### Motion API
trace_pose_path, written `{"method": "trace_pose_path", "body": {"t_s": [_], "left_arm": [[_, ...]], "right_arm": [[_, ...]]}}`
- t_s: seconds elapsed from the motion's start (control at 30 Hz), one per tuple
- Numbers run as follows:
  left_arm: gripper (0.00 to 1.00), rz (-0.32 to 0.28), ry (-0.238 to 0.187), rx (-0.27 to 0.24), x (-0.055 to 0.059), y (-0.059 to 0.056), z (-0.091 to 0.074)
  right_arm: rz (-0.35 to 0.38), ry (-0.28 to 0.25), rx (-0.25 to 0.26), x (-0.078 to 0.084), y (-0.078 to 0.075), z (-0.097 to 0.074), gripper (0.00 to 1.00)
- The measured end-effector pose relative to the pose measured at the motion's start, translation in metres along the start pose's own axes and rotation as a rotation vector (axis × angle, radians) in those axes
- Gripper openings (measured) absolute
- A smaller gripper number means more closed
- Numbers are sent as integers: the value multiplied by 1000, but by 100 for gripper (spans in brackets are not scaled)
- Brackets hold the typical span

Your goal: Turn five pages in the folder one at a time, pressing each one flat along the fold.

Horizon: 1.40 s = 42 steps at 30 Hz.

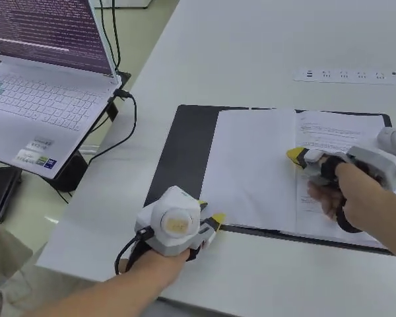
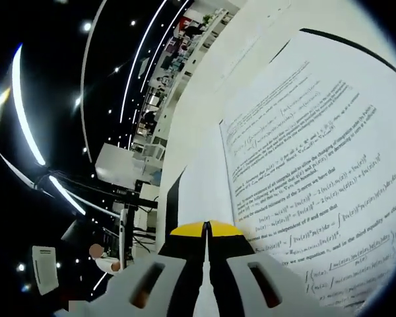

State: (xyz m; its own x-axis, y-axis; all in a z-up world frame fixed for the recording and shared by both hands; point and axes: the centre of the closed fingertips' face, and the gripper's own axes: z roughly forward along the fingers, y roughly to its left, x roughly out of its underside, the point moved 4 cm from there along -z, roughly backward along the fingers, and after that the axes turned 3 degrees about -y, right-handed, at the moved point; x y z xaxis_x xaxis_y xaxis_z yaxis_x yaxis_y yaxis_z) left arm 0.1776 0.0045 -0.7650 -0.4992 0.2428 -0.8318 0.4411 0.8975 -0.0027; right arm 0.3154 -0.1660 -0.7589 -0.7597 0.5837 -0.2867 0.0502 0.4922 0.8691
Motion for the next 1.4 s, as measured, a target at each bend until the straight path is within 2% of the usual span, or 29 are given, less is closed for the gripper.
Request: {"method": "trace_pose_path", "body": {"t_s": [0.07, 0.1, 0.2, 0.3, 0.53, 0.83, 1.07, 1.4], "left_arm": [[22, 4, -3, 1, 1, 0, 0], [22, 1, -5, 0, 1, 0, 0], [22, 1, -11, 1, 2, 1, 0], [22, -1, -15, 0, 2, 2, 0], [22, -4, -29, -1, 3, 2, 0], [22, -1, -49, -1, 4, 2, 0], [22, -2, -59, -1, 5, 2, 1], [22, -11, -68, -3, 5, 2, 0]], "right_arm": [[7, -3, 5, -1, -3, 2, 0], [56, -4, -27, -2, 1, 4, 0], [58, -31, -21, -10, 0, 9, 0], [120, -73, -23, -21, -3, 15, 0], [172, -97, -39, -34, -6, 28, 0], [261, -162, -65, -49, -3, 41, 0], [286, -215, -68, -58, -1, 50, 0], [305, -330, -56, -77, 0, 65, 0]]}}
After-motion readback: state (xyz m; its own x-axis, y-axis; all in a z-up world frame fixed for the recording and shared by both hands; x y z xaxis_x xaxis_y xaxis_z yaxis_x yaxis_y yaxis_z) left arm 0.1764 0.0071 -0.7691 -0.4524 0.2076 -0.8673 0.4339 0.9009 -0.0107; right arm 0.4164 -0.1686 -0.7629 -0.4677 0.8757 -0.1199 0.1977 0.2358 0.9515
